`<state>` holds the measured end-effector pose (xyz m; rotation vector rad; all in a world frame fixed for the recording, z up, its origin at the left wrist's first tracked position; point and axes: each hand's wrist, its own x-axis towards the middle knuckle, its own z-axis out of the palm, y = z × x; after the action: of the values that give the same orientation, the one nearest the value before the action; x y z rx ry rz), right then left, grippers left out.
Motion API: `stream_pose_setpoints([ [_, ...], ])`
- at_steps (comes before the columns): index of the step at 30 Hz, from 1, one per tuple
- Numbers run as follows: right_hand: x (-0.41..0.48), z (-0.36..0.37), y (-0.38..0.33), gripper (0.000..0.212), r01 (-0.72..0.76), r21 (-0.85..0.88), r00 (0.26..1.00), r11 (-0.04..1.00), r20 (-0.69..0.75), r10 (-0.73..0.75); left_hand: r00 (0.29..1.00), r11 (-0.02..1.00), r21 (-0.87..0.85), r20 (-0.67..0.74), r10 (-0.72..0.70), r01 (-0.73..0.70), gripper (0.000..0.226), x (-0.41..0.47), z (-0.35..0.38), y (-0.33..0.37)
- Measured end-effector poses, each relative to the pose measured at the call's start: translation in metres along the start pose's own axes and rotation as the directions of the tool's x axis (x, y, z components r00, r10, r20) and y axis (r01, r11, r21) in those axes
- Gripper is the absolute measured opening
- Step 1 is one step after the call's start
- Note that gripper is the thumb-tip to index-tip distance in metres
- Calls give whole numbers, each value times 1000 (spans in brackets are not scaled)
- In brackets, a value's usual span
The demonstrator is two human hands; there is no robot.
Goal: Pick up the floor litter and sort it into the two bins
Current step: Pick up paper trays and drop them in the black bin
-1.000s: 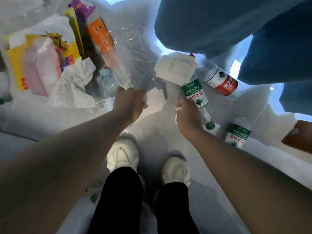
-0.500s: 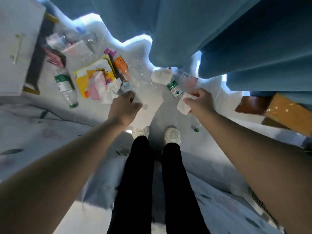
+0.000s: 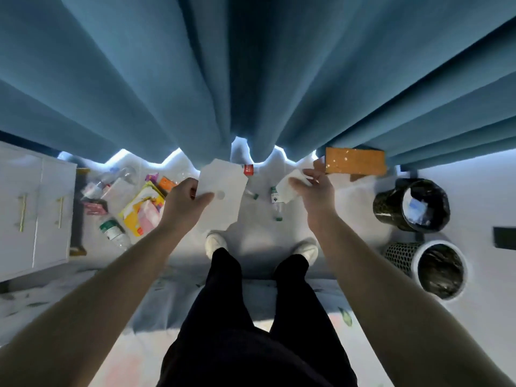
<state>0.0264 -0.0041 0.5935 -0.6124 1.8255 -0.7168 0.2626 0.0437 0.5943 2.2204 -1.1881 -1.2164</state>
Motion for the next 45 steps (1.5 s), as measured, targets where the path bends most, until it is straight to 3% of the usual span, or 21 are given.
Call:
stream_pose_setpoints([
  [5,13,-94,-6,29,-20,205,999,979,34,13,996,996,-21,36,84,-84,18,-15,62,75],
  [10,39,-203,-1,21,7,224,996,975,88,-27,995,994,-57,14,96,-95,23,-48,146,138],
  [19,83,-383,20,27,7,303,998,953,-61,12,973,981,-40,129,194,-191,18,-89,277,246],
  [29,150,-471,75,17,-184,360,930,915,-238,281,902,967,64,379,205,-247,16,-46,411,334],
  [37,243,-535,106,19,-256,394,850,883,-343,399,753,871,319,652,85,-374,4,21,549,404],
  [45,387,-564,212,19,-329,482,774,812,-354,525,713,769,489,698,-63,-411,3,102,718,387],
])
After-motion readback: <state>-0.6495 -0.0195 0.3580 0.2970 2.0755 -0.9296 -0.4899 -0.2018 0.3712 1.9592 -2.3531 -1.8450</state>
